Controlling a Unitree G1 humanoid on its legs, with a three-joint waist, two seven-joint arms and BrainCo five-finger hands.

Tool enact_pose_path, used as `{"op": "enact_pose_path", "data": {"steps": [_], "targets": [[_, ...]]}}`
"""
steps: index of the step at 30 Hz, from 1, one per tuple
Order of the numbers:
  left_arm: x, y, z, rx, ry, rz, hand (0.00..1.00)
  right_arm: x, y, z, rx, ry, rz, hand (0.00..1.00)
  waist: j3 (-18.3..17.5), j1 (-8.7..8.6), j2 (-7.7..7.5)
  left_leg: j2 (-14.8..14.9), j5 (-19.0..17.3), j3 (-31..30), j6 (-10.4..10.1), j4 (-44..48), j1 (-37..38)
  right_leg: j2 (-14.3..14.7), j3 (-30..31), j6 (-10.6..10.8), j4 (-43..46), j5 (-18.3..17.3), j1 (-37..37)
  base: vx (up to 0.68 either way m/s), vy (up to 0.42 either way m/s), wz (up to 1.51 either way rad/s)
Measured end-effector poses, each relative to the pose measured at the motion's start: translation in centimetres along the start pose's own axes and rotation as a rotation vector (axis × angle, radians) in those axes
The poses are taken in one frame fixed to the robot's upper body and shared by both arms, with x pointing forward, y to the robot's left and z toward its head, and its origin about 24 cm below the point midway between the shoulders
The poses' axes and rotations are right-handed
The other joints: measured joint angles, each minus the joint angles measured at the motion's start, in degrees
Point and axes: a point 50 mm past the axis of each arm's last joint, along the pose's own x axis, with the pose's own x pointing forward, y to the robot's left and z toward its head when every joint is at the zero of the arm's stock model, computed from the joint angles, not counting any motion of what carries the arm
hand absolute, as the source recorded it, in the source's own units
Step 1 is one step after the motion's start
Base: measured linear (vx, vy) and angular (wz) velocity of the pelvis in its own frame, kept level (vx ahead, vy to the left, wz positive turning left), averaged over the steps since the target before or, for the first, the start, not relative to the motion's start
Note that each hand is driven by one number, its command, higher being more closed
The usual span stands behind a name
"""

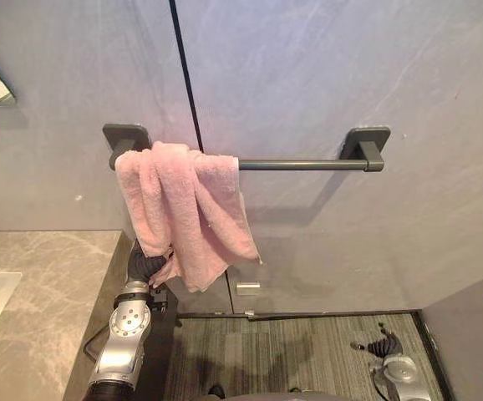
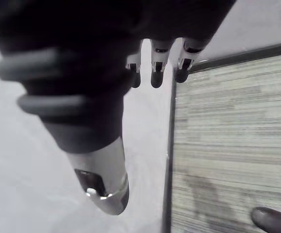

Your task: Organize washtable

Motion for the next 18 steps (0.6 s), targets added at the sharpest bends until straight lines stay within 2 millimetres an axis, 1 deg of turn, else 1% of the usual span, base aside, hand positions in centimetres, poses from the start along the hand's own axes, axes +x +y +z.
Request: {"op": "enact_pose_path", "data": {"steps": [2, 3, 5, 6, 8, 9, 11, 14, 16, 18], "targets": [[0.0, -0.1, 0.0, -0.001, 0.001, -0.011, 1.0, -0.3, -0.3, 2.3, 0.0, -0.116, -0.009, 0.0, -0.04, 0.01, -0.22, -0.01, 0.0, 0.01, 0.0, -0.05, 0.0, 0.01, 0.04, 0.0, -0.05, 0.0, -0.03, 0.0, 0.0, 0.0], [0.0, -0.1, 0.0, -0.001, 0.001, -0.013, 1.0, -0.4, -0.3, 2.9, 0.001, -0.143, -0.01, 0.0, -0.06, 0.01, -0.29, -0.01, 0.0, 0.01, 0.0, -0.05, 0.0, 0.01, 0.05, 0.0, -0.06, 0.0, -0.03, 0.0, 0.0, 0.0], [-0.1, -0.1, 0.0, -0.003, 0.0, -0.015, 1.0, -0.9, -0.4, 5.0, 0.006, -0.245, -0.012, 0.0, -0.13, -0.01, -0.4, -0.01, 0.0, 0.03, 0.0, -0.05, 0.01, 0.01, 0.18, 0.0, -0.06, 0.0, -0.05, 0.0, 0.0, 0.0], [-0.1, -0.1, 0.0, -0.003, 0.0, -0.014, 1.0, -1.1, -0.4, 5.5, 0.006, -0.268, -0.01, 0.0, -0.13, -0.01, -0.42, -0.01, -0.01, 0.04, 0.0, -0.04, 0.02, 0.01, 0.21, 0.0, -0.05, 0.0, -0.05, 0.0, 0.0, 0.0], [-0.1, -0.1, -0.1, -0.003, 0.002, -0.014, 1.0, -1.9, -0.3, 7.3, 0.007, -0.378, 0.016, 0.0, -0.13, 0.03, -0.47, 0.01, -0.01, 0.15, 0.0, -0.03, 0.12, 0.03, 0.41, 0.0, 0.02, 0.0, -0.05, -0.02, -0.004, -0.01], [-0.1, -0.1, -0.1, -0.003, 0.003, -0.014, 1.0, -2.1, -0.2, 7.5, 0.006, -0.391, 0.019, 0.0, -0.13, 0.03, -0.48, 0.01, -0.01, 0.18, 0.0, -0.03, 0.15, 0.03, 0.45, 0.0, 0.04, 0.0, -0.05, -0.04, -0.006, -0.08], [-0.3, -0.1, -0.1, -0.003, 0.004, -0.012, 1.0, -2.9, 0.4, 9.1, 0.003, -0.476, 0.07, 0.0, -0.06, 0.22, -0.71, 0.17, -0.04, 0.7, 0.0, 0.12, 0.48, 0.09, 2.01, 0.04, 0.31, -0.03, -0.21, -0.04, -0.003, -0.18], [-0.4, -0.1, -0.2, -0.003, 0.006, -0.012, 1.0, -3.9, 0.9, 10.7, -0.014, -0.567, 0.143, 0.0, -0.07, 0.23, -0.97, 0.31, -0.07, 1.26, 0.01, 0.16, 0.5, 0.14, 2.96, 0.25, 1.3, -0.2, -1.04, -0.05, -0.009, -0.16], [-0.4, -0.1, 0.1, -0.005, -0.006, -0.013, 1.0, -4.8, 1.2, 12.1, -0.017, -0.646, 0.208, 0.0, 0.15, 0.15, -1.41, 0.34, -0.21, 1.47, 0.16, 0.55, 0.52, 0.09, 3.25, 0.33, 1.83, -0.27, -1.2, -0.06, -0.006, -0.09], [-0.4, -0.1, 0.5, -0.009, -0.022, -0.013, 1.0, -5.4, 1.3, 12.9, 0.004, -0.697, 0.257, 0.0, 0.33, 0.22, -1.87, 0.33, -0.33, 1.48, 0.29, 0.87, 0.51, 0.02, 3.32, 0.37, 2.17, -0.31, -1.25, -0.06, -0.004, -0.01]]}}
